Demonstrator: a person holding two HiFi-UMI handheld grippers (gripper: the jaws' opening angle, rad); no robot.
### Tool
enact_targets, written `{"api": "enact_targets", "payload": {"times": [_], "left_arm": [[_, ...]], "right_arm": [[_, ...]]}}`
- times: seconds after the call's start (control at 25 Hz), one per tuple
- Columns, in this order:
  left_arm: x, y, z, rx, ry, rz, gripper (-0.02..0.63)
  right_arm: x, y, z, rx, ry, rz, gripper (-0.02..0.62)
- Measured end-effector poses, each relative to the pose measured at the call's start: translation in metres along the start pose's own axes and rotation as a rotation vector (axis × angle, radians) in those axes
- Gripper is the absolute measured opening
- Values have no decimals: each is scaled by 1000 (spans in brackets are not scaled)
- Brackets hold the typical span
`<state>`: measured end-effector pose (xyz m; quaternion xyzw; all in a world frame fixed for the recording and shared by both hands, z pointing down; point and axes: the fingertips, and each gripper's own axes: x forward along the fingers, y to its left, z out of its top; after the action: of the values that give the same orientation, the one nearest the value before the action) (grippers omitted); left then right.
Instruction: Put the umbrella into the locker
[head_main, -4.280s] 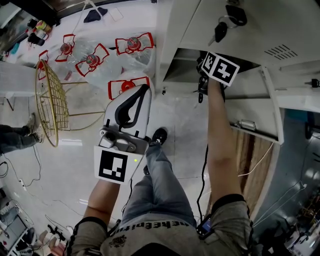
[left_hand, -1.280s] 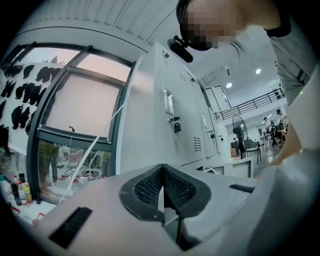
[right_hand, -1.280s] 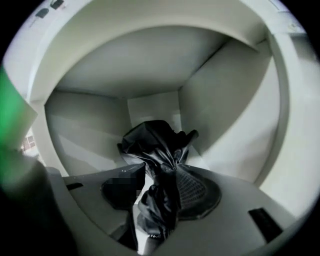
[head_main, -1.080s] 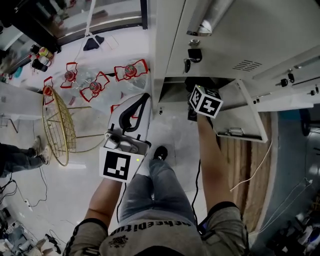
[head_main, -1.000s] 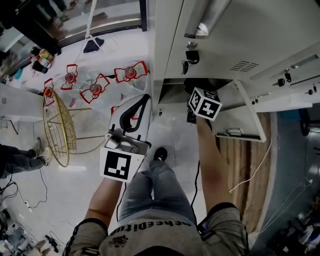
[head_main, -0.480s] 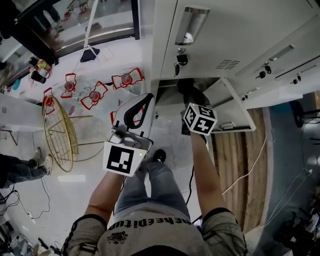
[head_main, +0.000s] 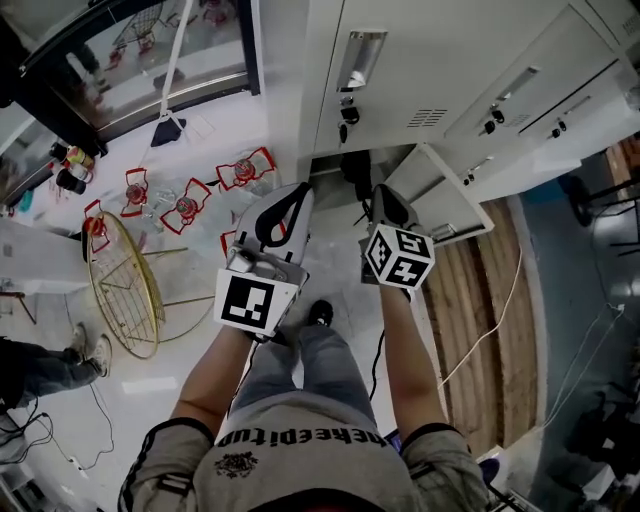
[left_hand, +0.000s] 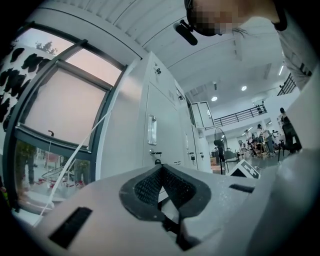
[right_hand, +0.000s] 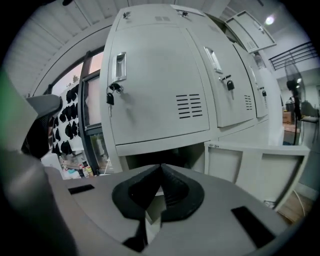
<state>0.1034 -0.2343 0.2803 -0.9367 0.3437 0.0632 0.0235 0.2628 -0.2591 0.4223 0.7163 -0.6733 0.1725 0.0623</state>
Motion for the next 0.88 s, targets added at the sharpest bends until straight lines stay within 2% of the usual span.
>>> {"api": "enact_targets", "payload": {"times": [0.36, 0.88], "left_arm": [[-9, -7, 14, 15, 2, -69, 3], [-12, -10, 31, 13, -17, -101, 3]], "right_arm": [[-56, 14, 39, -53, -94, -39, 3], [-112, 35, 83, -83, -213, -55, 3]]}}
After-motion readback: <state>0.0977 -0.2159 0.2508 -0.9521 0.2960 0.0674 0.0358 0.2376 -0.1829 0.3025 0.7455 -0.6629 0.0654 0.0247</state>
